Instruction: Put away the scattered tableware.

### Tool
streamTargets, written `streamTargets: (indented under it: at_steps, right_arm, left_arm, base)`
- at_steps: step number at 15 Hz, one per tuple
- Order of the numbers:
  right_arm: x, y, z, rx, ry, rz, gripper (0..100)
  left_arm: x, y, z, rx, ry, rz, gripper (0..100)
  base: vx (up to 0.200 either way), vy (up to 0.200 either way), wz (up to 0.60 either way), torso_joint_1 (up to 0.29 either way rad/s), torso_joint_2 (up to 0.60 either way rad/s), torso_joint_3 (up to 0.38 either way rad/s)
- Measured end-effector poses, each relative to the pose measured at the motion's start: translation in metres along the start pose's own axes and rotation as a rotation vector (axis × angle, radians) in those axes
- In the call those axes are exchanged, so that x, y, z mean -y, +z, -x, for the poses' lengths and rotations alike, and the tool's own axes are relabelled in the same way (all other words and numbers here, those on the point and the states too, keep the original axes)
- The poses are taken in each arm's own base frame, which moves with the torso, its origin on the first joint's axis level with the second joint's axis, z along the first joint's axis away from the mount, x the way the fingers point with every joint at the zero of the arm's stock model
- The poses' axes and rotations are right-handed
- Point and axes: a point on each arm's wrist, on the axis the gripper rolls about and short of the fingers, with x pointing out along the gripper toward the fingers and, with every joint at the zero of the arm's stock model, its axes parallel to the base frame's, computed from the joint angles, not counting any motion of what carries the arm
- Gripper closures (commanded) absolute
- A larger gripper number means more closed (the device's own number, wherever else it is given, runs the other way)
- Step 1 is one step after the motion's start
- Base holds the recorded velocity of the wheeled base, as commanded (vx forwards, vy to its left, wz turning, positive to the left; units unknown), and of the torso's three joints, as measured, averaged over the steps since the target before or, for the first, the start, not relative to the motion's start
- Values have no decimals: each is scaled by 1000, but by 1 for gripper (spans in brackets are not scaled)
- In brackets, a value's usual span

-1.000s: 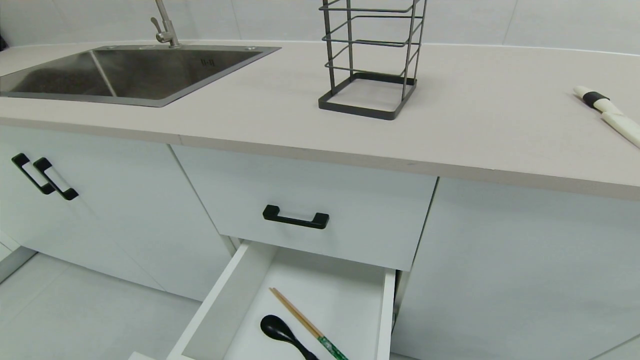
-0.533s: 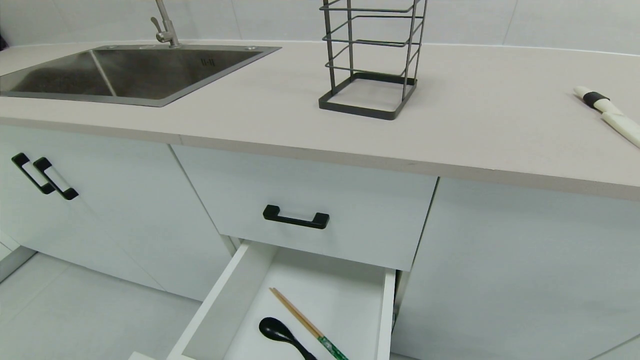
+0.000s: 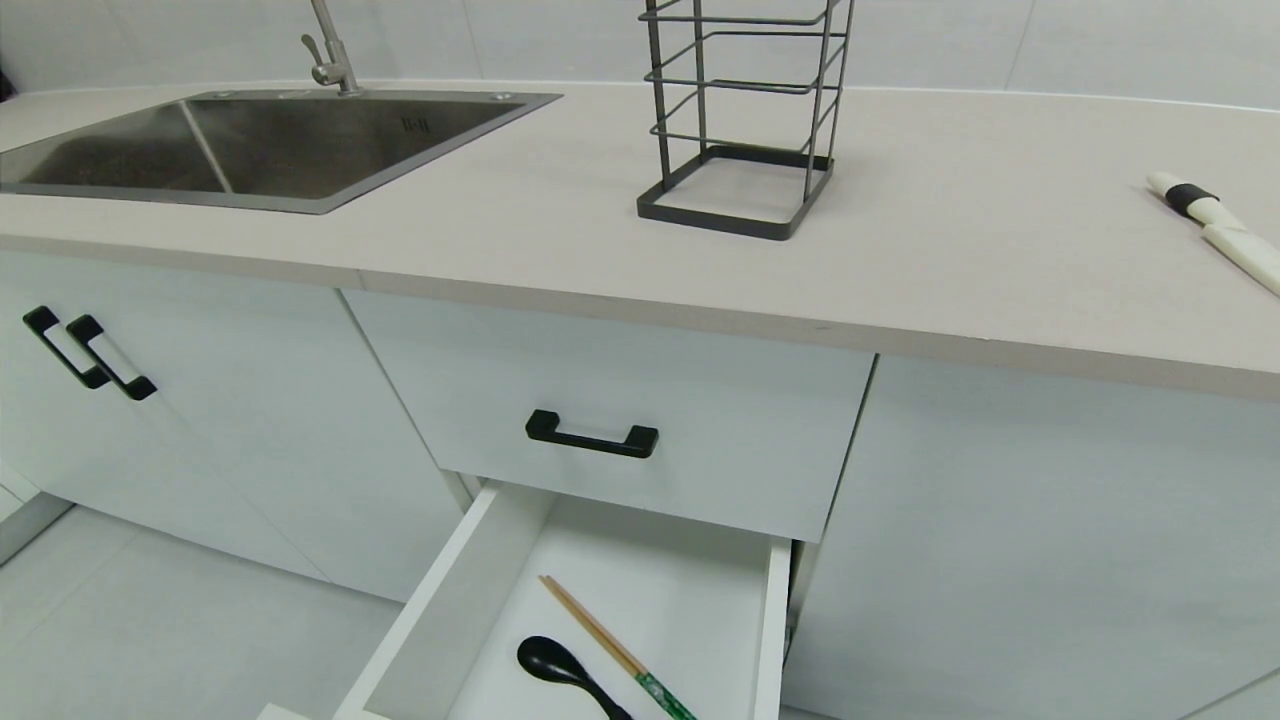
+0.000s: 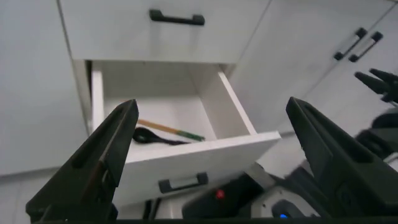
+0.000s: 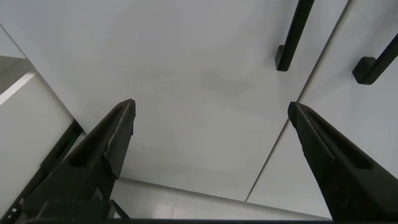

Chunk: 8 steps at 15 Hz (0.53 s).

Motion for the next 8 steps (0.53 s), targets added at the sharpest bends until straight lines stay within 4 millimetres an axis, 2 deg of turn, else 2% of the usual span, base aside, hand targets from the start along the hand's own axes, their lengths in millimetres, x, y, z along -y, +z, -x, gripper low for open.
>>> streamTargets:
  at_steps: [3,8]
  right_arm:
    - [0,0,0,-1,8,0,0]
    - [0,0,0,-1,8,0,0]
  left_arm:
    - [-14,-14,-18,-152,-49,-87,0]
    - [-23,-24,-33,-281,-75,-45,0]
  base:
    - [0,0,0,0,0,0]
    - [0,0,0,0,0,0]
